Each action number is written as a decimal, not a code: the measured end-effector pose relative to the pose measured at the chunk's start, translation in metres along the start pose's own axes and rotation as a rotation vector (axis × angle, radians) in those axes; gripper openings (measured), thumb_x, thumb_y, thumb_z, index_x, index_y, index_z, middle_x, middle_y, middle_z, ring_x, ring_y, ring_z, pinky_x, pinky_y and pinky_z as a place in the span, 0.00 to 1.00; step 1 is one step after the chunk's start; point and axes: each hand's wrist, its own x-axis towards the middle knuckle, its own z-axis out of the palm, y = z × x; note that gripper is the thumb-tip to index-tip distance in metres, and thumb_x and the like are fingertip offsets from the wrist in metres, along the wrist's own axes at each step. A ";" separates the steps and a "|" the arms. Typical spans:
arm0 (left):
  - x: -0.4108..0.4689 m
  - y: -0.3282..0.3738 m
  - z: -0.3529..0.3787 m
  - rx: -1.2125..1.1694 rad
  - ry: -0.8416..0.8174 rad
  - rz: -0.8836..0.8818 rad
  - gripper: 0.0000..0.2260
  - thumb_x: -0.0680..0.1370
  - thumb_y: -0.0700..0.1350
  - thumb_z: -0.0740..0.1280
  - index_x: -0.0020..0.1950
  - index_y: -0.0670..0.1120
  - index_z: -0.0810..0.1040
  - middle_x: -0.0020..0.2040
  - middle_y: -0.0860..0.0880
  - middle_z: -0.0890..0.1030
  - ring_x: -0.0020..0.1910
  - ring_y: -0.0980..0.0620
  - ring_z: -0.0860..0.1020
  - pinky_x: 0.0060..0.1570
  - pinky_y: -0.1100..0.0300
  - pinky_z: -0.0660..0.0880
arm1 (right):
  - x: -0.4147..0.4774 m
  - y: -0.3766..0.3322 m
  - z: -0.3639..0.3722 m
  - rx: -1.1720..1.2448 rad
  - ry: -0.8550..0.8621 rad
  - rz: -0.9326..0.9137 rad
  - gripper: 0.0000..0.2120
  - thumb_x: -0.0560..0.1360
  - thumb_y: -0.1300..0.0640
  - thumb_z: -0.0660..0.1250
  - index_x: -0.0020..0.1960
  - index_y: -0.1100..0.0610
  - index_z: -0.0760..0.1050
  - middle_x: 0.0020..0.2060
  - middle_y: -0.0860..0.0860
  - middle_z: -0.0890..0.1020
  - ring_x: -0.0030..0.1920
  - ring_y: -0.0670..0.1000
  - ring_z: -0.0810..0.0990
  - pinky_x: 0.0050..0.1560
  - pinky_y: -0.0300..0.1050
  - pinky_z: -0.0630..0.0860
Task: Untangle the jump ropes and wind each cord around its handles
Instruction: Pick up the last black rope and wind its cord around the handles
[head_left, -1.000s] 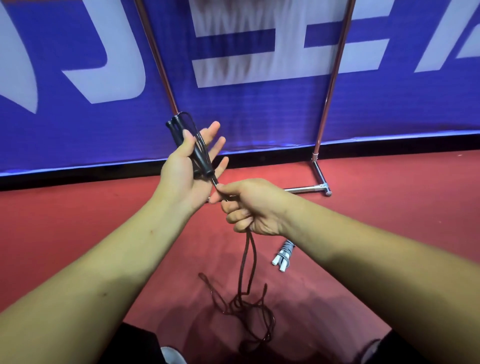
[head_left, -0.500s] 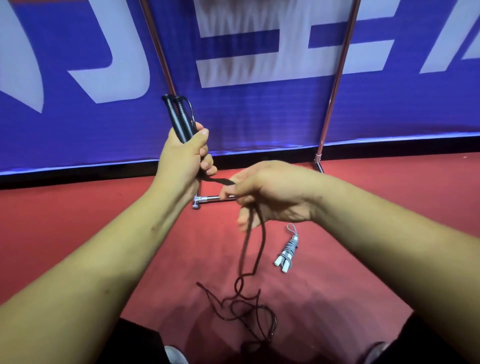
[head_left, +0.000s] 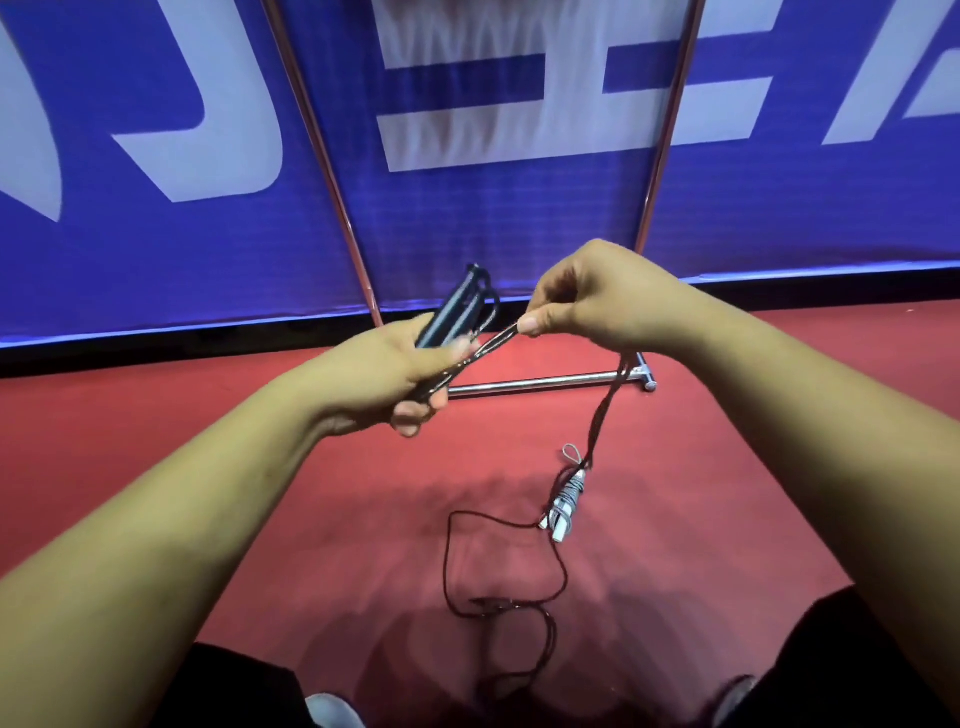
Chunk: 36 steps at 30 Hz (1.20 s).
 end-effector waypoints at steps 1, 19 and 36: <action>0.000 0.001 0.000 -0.079 -0.014 -0.013 0.07 0.82 0.51 0.59 0.51 0.49 0.71 0.28 0.47 0.68 0.20 0.56 0.59 0.26 0.64 0.61 | 0.001 0.002 -0.001 0.004 0.028 -0.006 0.09 0.73 0.52 0.74 0.40 0.57 0.83 0.22 0.43 0.75 0.24 0.41 0.69 0.27 0.29 0.64; -0.010 0.006 0.015 0.571 -0.129 0.120 0.08 0.78 0.47 0.70 0.48 0.46 0.73 0.26 0.54 0.71 0.25 0.52 0.68 0.26 0.59 0.68 | 0.000 0.012 0.002 0.164 0.026 -0.114 0.02 0.73 0.60 0.73 0.41 0.58 0.83 0.28 0.46 0.81 0.29 0.41 0.76 0.34 0.32 0.71; 0.023 -0.026 -0.066 0.979 0.668 0.039 0.06 0.76 0.43 0.69 0.49 0.41 0.77 0.37 0.44 0.76 0.42 0.38 0.77 0.36 0.52 0.66 | -0.006 0.002 0.111 0.462 -0.231 0.156 0.10 0.82 0.58 0.59 0.51 0.57 0.79 0.26 0.50 0.68 0.25 0.48 0.62 0.26 0.39 0.60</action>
